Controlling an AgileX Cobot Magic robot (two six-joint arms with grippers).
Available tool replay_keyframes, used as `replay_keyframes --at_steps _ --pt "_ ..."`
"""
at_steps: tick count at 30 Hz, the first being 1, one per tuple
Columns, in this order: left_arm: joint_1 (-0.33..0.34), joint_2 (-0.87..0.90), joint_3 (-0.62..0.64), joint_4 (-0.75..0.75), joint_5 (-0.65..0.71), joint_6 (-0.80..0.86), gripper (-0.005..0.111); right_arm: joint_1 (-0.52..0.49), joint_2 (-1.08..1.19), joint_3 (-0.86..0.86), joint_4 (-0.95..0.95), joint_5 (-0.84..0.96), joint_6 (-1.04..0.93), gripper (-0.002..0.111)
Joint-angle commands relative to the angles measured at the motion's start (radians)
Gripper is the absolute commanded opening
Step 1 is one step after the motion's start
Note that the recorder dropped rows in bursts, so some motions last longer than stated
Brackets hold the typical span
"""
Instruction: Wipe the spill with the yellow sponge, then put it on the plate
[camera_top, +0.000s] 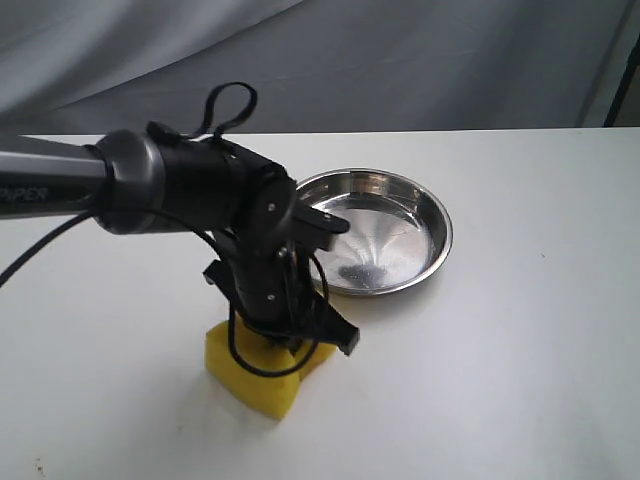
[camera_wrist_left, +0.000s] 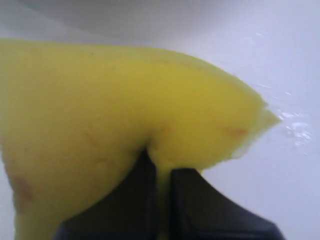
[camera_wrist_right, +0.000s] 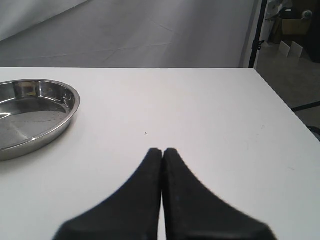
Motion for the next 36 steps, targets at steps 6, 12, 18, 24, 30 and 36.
replay_keyframes --at_steps 6,12,18,24,30,36 --pt "0.176 0.012 0.007 0.047 0.018 -0.014 0.000 -0.006 -0.006 0.003 -0.012 -0.016 -0.004 0.000" --pt "0.151 0.012 0.007 0.019 0.037 -0.007 0.000 -0.006 -0.006 0.003 -0.012 -0.016 -0.004 0.000" --pt "0.002 0.012 0.007 -0.046 0.033 -0.007 0.000 -0.006 -0.006 0.003 -0.012 -0.016 -0.004 0.000" --pt "-0.148 0.012 0.007 -0.097 0.014 -0.007 0.000 -0.006 -0.006 0.003 -0.012 -0.016 -0.004 0.000" --pt "-0.228 0.012 0.007 -0.169 0.018 -0.013 0.000 -0.006 -0.006 0.003 -0.012 -0.016 -0.004 0.000" --pt "-0.142 0.012 0.007 -0.169 0.018 -0.059 0.000 -0.006 -0.006 0.003 -0.012 -0.016 -0.004 0.000"
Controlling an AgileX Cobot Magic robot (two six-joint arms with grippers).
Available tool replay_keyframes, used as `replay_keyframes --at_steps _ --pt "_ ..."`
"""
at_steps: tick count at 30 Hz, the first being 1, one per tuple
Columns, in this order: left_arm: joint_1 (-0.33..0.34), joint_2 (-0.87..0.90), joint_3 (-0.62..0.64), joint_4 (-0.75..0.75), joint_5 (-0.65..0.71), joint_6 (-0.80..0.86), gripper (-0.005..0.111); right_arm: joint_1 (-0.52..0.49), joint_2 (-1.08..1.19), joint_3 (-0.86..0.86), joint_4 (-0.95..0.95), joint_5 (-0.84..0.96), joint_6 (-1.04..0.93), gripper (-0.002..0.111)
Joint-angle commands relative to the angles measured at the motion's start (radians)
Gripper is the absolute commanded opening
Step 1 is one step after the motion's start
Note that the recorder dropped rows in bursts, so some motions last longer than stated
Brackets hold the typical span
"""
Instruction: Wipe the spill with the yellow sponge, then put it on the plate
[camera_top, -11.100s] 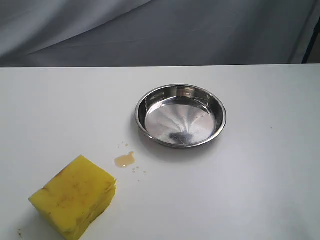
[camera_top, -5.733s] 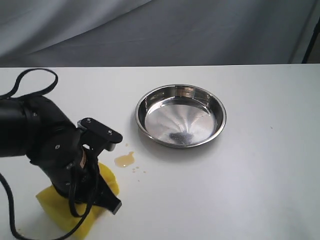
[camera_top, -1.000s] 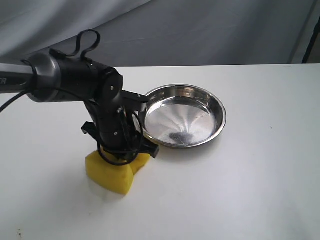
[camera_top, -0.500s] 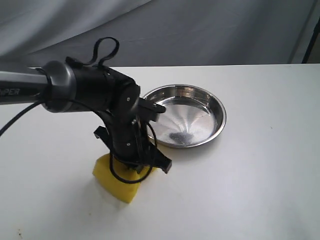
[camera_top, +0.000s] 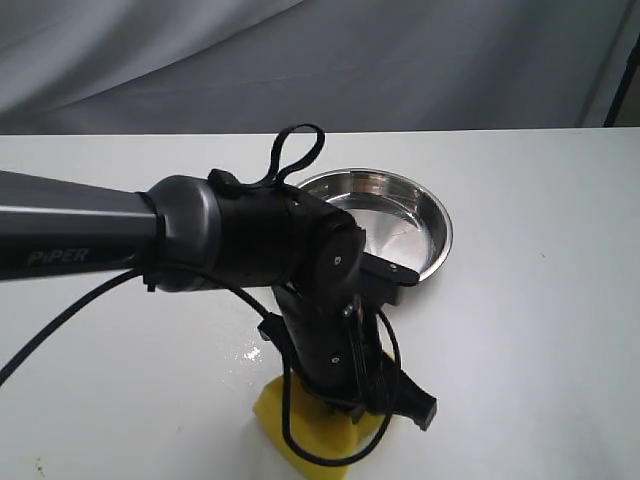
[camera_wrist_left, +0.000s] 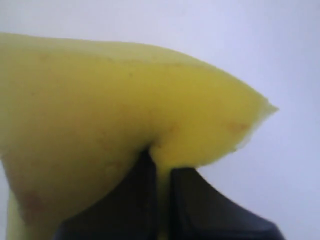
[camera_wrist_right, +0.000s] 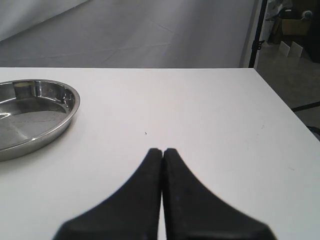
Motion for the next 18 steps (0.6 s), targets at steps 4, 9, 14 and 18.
replay_keyframes --at_steps 4,9,14,18 --pt "0.138 0.012 0.007 0.009 0.013 -0.021 0.000 -0.006 -0.006 0.003 -0.012 -0.016 -0.004 0.000" --pt "0.261 0.012 0.007 0.029 0.037 -0.021 0.000 -0.006 -0.006 0.003 -0.012 -0.016 -0.004 0.000" --pt "0.367 0.012 0.011 0.113 0.165 -0.021 0.000 -0.006 -0.006 0.003 -0.012 -0.016 -0.004 0.000" --pt "0.415 0.012 0.011 0.209 0.276 -0.023 0.000 -0.006 -0.006 0.003 -0.012 -0.016 -0.004 0.000"
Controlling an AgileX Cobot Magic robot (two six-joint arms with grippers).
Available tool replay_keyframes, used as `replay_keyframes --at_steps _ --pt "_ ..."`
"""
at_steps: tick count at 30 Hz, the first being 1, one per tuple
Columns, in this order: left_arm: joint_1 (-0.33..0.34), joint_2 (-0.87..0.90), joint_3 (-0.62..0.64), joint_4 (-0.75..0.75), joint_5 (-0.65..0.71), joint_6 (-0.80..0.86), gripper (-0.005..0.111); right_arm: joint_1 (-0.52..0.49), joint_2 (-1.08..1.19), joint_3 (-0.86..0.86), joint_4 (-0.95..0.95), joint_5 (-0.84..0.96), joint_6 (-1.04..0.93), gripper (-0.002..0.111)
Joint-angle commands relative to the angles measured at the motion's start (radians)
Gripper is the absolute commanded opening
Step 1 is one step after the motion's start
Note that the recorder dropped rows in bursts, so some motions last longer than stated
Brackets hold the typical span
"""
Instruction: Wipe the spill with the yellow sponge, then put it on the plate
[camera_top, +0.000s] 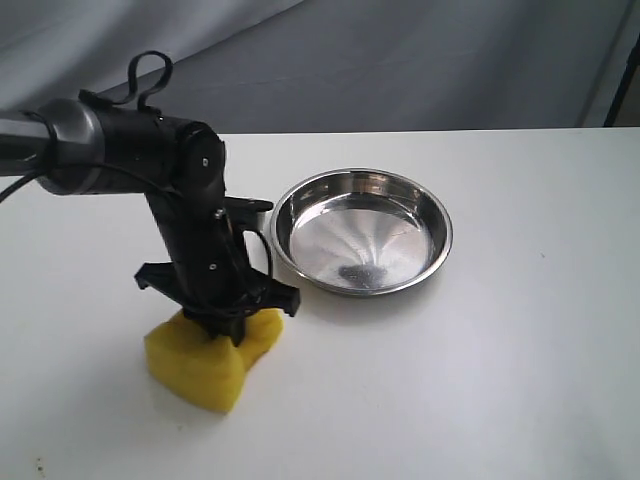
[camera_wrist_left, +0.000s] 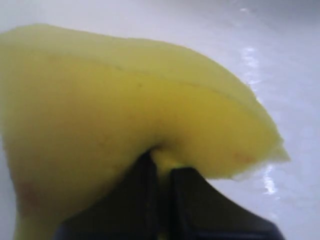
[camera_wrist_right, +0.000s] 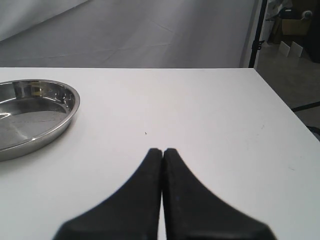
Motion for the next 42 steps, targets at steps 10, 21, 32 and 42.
replay_keyframes --at_steps 10,21,32,42 --pt "0.056 -0.105 0.266 0.119 0.014 -0.006 0.000 -0.006 -0.006 0.003 -0.012 -0.016 -0.004 0.000" --pt "-0.006 -0.317 0.528 -0.177 -0.185 0.084 0.000 -0.006 -0.006 0.003 -0.012 -0.016 -0.004 0.000" --pt "-0.175 -0.280 0.342 -0.190 -0.204 0.009 0.000 -0.006 -0.006 0.003 -0.012 -0.016 -0.004 0.000" --pt "-0.156 -0.116 0.165 -0.041 -0.180 -0.009 0.000 -0.006 -0.006 0.003 -0.012 -0.016 -0.004 0.000"
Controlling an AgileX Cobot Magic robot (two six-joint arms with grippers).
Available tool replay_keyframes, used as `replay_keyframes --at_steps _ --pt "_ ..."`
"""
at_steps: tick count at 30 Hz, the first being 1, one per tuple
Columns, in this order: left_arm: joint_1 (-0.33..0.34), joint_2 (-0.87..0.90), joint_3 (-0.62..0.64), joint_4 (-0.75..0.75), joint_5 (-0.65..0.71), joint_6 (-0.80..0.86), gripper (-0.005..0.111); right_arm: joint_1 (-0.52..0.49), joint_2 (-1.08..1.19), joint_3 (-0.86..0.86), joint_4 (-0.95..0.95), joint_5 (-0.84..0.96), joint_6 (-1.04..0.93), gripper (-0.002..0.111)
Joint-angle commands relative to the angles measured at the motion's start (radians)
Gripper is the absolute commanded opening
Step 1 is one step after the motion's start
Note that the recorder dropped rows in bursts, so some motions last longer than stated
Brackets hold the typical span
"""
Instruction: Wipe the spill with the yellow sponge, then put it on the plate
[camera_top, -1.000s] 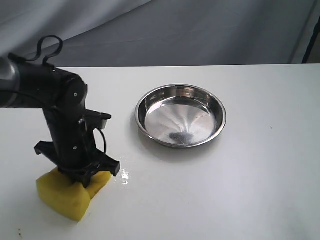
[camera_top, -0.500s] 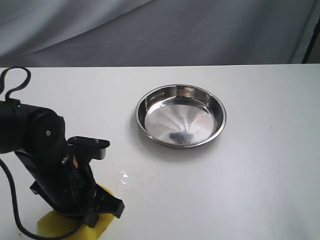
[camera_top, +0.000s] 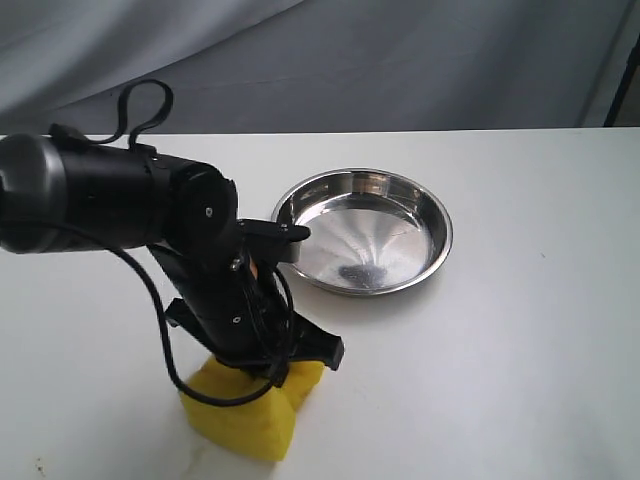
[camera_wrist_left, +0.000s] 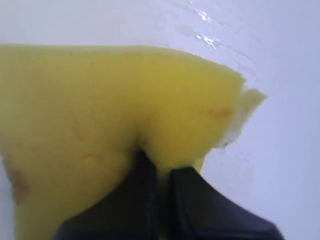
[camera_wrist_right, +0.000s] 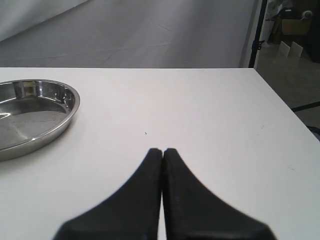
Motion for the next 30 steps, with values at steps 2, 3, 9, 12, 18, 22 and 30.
replay_keyframes --at_steps 2,3,9,12,18,22,30 --pt "0.033 0.069 -0.029 0.100 0.015 -0.032 0.000 -0.006 -0.006 0.003 -0.012 -0.014 -0.004 0.000" --pt "0.047 0.077 -0.029 0.114 0.015 -0.032 0.000 -0.006 -0.006 0.003 -0.012 -0.014 -0.004 0.000" --pt "0.163 0.104 -0.029 0.139 0.025 -0.035 0.000 -0.006 -0.006 0.003 -0.012 -0.014 -0.004 0.000" --pt "0.234 0.104 -0.029 0.139 0.031 -0.035 0.000 -0.006 -0.006 0.003 -0.012 -0.014 -0.004 0.000" --pt "0.268 0.104 -0.029 0.146 0.058 -0.026 0.000 -0.006 -0.006 0.003 -0.012 -0.014 -0.004 0.000" --pt "0.205 0.104 -0.029 0.146 0.071 -0.023 0.000 -0.006 -0.006 0.003 -0.012 -0.014 -0.004 0.000" --pt "0.003 0.104 -0.029 0.093 0.074 -0.028 0.000 -0.006 -0.006 0.003 -0.012 -0.014 -0.004 0.000"
